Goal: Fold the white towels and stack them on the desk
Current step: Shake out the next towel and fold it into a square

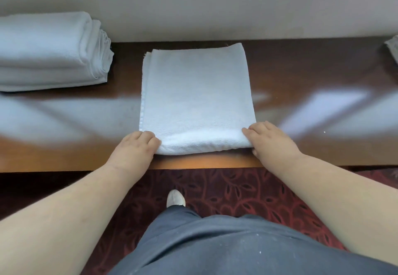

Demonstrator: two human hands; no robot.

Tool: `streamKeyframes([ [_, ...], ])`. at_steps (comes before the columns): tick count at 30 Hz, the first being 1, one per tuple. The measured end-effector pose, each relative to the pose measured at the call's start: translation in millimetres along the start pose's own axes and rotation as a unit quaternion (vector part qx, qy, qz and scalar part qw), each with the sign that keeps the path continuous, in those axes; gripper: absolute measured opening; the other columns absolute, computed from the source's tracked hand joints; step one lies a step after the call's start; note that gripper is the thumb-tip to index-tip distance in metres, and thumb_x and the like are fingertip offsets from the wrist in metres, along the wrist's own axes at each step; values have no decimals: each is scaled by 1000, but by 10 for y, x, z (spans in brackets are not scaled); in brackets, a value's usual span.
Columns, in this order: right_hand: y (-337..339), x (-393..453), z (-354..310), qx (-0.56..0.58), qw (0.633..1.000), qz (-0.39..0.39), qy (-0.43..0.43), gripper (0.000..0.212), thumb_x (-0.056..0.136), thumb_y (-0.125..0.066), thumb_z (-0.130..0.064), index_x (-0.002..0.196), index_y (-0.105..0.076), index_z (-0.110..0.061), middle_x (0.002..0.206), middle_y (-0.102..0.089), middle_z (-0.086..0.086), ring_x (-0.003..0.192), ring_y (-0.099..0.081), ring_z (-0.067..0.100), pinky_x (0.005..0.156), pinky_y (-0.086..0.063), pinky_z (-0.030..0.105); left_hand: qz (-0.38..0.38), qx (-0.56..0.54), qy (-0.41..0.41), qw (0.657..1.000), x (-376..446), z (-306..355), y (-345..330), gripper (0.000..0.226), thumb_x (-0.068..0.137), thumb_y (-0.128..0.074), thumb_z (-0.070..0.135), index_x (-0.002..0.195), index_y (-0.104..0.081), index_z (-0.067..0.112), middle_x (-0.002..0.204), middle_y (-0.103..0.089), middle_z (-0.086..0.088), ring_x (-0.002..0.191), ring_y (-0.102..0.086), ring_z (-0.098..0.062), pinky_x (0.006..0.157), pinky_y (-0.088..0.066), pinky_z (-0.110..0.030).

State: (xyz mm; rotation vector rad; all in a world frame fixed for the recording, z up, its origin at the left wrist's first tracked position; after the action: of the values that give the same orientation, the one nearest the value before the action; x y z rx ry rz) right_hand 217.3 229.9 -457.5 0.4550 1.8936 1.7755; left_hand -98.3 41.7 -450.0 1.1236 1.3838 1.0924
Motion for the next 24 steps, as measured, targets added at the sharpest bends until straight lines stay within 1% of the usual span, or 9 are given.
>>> streamKeyframes([
  [3,-25,-187,-34,8,1000,-8,4,56,62,-83,-16,116,-66,-11,107,-63,7,105,-58,32,110,-38,44,36,-40,-19,998,-174,78,34,48,48,-86,-3,94,-73,8,93,-66,-11,79,-64,-35,74,-57,-44],
  [5,-37,-316,-33,31,999,-28,-11,56,66,-82,-21,119,-66,-15,113,-62,4,116,-55,27,119,-24,41,29,-59,-5,998,-286,128,27,46,51,-85,0,95,-73,10,106,-67,-11,97,-65,-37,90,-53,-46],
  [7,8,-417,-26,75,996,-47,-29,52,71,-76,-24,122,-64,-19,118,-61,0,122,-51,21,121,-11,32,-13,-80,7,997,-374,120,34,42,66,-78,6,106,-71,14,125,-64,-6,123,-56,-30,113,-33,-41],
  [9,124,-455,-14,140,988,-44,-52,49,71,-71,-23,120,-63,-21,116,-62,-3,119,-52,19,119,-12,26,-64,-130,46,988,-399,39,94,40,81,-62,17,120,-63,22,131,-60,4,133,-46,-20,118,-16,-31],
  [11,273,-457,-11,231,967,-27,-105,49,70,-67,-20,119,-59,-22,110,-63,-6,107,-58,14,110,-31,22,-75,-210,95,970,-366,-52,232,38,82,-53,27,118,-55,35,120,-63,8,126,-51,-21,107,-37,-30],
  [12,357,-449,-10,283,946,-18,-156,48,71,-66,-20,117,-56,-27,105,-63,-11,97,-59,6,96,-41,17,-67,-259,124,955,-326,-96,328,35,79,-52,31,112,-50,42,108,-64,11,112,-58,-19,89,-45,-30],
  [15,509,-349,-32,384,875,39,-294,34,76,-65,-18,100,-51,-39,87,-64,-16,78,-59,-7,66,-42,16,-31,-424,236,874,-147,-253,557,25,79,-58,41,98,-46,50,86,-62,19,75,-61,-4,60,-42,-21],
  [19,689,-51,-64,459,789,131,-387,17,82,-61,-24,92,-58,-38,90,-66,-18,80,-60,-12,65,-42,14,-4,-535,273,800,194,-488,697,7,88,-63,41,92,-64,35,81,-70,12,70,-65,1,53,-44,-16],
  [24,877,409,-28,493,746,189,-407,30,80,-50,-42,109,-58,-40,99,-67,-19,94,-60,-3,79,-47,26,31,-596,259,759,600,-688,784,34,86,-50,59,107,-58,34,90,-70,11,71,-63,7,67,-42,-19],
])
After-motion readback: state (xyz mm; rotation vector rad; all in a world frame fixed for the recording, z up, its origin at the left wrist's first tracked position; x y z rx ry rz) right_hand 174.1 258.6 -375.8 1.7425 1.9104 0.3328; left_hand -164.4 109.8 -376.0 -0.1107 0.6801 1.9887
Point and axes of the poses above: each hand's wrist, its own x-axis towards the middle knuckle, its own y-axis out of the back of the hand, z = x × y, the point moved 1 cm from there along x, towards the middle knuckle
